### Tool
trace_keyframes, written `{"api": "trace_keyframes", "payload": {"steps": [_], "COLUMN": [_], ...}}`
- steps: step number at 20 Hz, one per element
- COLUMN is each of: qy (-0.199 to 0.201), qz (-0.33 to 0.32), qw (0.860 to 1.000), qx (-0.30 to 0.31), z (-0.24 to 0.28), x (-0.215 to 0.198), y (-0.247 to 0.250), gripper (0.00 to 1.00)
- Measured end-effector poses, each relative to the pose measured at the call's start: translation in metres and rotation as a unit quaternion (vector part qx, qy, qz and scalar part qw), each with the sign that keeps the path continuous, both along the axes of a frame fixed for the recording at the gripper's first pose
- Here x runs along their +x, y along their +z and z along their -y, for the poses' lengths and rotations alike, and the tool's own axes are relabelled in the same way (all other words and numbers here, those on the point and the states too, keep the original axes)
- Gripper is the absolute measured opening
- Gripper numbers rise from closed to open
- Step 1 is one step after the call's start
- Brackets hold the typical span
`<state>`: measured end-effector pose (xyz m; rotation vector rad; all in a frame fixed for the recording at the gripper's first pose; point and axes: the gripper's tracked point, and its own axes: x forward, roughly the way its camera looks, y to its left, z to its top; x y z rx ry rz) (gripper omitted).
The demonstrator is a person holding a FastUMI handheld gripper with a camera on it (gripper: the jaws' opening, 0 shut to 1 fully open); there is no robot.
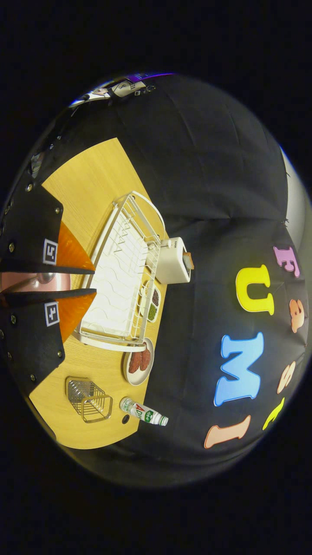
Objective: Take the plate from the dish rack, then take the spoon from the basket and place it into the plate.
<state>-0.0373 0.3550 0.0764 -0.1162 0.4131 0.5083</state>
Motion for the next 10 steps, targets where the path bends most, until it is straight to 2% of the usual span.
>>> {"api": "trace_keyframes", "payload": {"steps": [6, 10], "qy": [-0.057, -0.118], "qz": [0.061, 0.123], "qw": [0.996, 0.984], "qx": [0.030, 0.052], "z": [0.054, 0.109], "x": [0.007, 0.011], "y": [0.058, 0.117], "gripper": [0.17, 0.17]}}
